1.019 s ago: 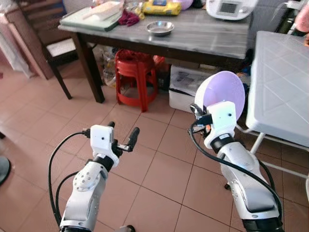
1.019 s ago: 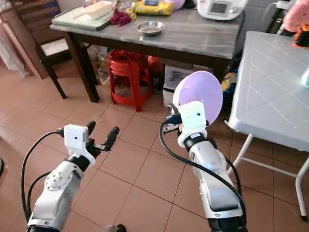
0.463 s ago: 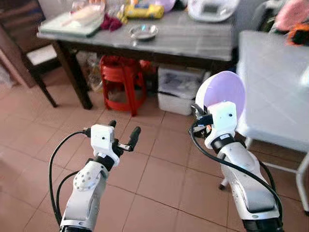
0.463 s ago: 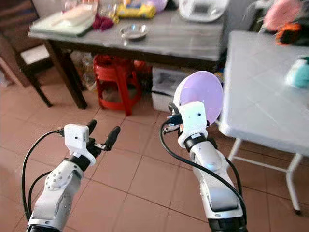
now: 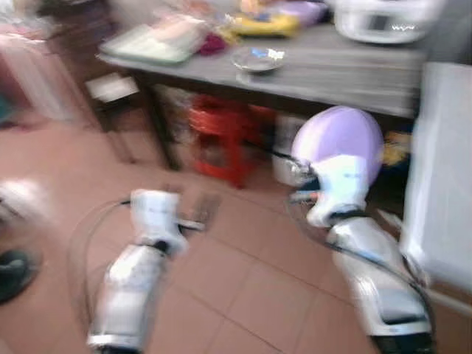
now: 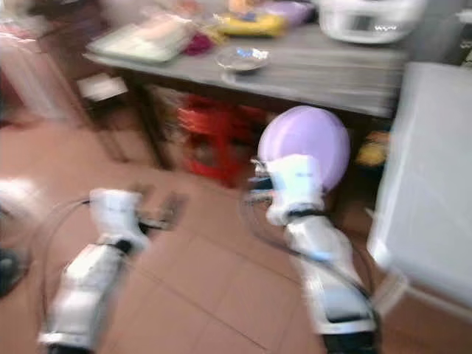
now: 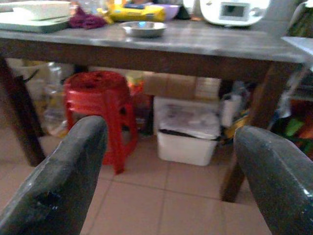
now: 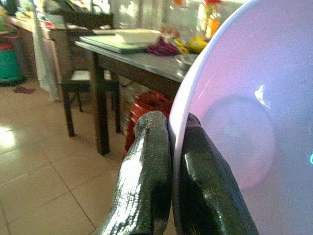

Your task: Setting the table

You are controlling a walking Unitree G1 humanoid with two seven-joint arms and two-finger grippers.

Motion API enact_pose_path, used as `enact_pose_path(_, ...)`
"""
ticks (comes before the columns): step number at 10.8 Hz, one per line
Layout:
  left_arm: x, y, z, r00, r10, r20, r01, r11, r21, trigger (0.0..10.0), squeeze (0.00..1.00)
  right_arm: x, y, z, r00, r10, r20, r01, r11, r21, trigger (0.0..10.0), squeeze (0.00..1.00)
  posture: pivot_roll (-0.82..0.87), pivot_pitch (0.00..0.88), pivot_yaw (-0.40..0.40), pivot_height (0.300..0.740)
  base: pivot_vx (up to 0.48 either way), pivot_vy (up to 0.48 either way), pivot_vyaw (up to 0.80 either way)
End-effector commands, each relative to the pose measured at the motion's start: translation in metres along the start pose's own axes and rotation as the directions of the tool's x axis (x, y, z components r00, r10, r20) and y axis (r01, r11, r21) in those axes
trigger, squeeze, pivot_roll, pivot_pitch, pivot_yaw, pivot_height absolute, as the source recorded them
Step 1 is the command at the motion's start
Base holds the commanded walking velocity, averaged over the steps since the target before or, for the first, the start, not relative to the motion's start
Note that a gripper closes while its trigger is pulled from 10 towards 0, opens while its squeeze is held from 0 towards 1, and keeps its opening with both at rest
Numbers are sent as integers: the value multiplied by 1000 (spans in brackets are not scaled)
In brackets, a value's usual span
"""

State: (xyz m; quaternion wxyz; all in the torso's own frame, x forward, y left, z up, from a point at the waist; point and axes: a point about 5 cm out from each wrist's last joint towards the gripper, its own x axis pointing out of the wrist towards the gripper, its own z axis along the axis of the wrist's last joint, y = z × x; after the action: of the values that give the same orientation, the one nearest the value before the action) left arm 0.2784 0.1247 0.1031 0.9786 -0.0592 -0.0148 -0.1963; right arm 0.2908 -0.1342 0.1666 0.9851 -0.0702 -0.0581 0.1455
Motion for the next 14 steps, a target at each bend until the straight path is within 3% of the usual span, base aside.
enact_pose_path(1,-3,12,4,1000,27,2,-28,999,34,10000,0,3,9,9,999,28,41,-28,1000,9,10000,0,-30,85,53,740,424,0,0)
enact_pose_path(5,-4,11,3,1000,28,0,-28,999,32,10000,0,3,9,8,999,34,39,-35,999,12,10000,0,-29,85,53,740,422,0,0)
enact_pose_path(7,-4,11,2,999,36,-6,-36,999,23,10000,0,2,10,8,999,35,41,-36,999,13,10000,0,-28,84,53,740,262,401,0)
enact_pose_path(10,-4,12,0,999,41,-14,-40,999,22,10000,0,2,8,6,999,18,35,-19,999,37,10000,0,-28,79,52,740,0,0,0)
enact_pose_path(14,1,12,0,999,30,-14,-30,999,21,10000,0,2,6,1,1000,-9,22,7,999,51,10000,0,-31,51,62,740,0,427,0)
